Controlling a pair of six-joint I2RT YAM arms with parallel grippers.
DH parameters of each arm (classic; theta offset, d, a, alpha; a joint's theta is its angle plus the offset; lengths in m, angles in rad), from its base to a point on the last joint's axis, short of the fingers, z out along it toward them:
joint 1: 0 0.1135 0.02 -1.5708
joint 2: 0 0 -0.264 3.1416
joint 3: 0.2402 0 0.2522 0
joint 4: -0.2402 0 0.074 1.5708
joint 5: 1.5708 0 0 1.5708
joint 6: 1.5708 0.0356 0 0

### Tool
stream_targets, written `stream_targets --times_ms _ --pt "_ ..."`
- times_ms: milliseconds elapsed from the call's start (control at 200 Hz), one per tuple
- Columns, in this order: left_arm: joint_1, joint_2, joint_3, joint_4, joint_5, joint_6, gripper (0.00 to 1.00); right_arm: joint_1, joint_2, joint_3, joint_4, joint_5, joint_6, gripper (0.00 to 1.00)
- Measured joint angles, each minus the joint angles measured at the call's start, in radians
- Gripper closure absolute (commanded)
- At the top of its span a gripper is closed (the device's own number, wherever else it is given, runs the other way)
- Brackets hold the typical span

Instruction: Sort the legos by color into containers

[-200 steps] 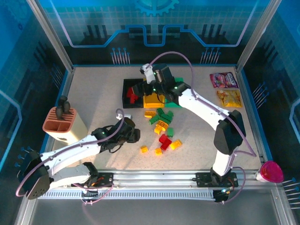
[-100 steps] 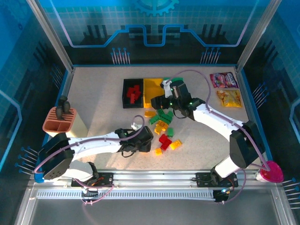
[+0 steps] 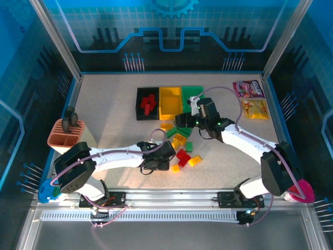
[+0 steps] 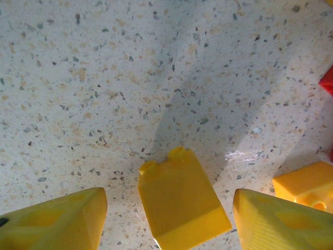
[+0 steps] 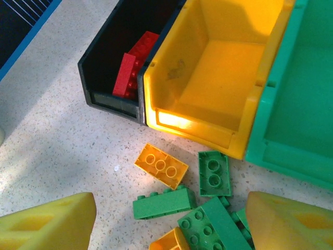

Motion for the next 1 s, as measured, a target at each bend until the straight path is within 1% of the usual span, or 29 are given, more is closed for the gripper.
stream_targets --times_ms 115,205,255,490,595,730,836,901,1001 --pt "-0.003 0.023 0.002 0.001 0.01 -0.014 0.42 -0.004 -0.007 -0.018 0.013 0.0 0.008 0.24" --pt "-0.005 0.033 0.002 0.002 0.018 -0.018 0.52 -0.007 -0.017 -0.04 0.023 0.0 0.013 0.24" --pt "-0.005 0.034 0.002 0.002 0.021 -0.018 0.56 -0.008 -0.02 -0.051 0.026 0.0 0.015 0.24" --pt "-0.006 0.034 0.002 0.005 0.029 -0.032 0.68 -0.013 -0.039 -0.086 0.032 0.001 0.023 0.24" --pt "-0.006 0.032 0.002 0.005 0.029 -0.037 0.71 -0.019 -0.055 -0.1 0.035 0.004 0.027 0.25" --pt "-0.006 0.031 0.006 -0.001 0.022 -0.032 0.72 -0.02 -0.068 -0.114 0.039 0.011 0.031 0.25" --pt "0.005 0.029 0.045 -0.028 0.006 -0.006 0.72 -0.02 -0.086 -0.135 0.04 0.019 0.032 0.25" --pt "0.032 0.023 0.089 -0.037 -0.002 0.024 0.72 -0.02 -0.106 -0.154 0.04 0.026 0.034 0.25" --pt "0.103 0.018 0.185 -0.045 -0.013 0.085 0.72 -0.021 -0.14 -0.182 0.039 0.034 0.034 0.25"
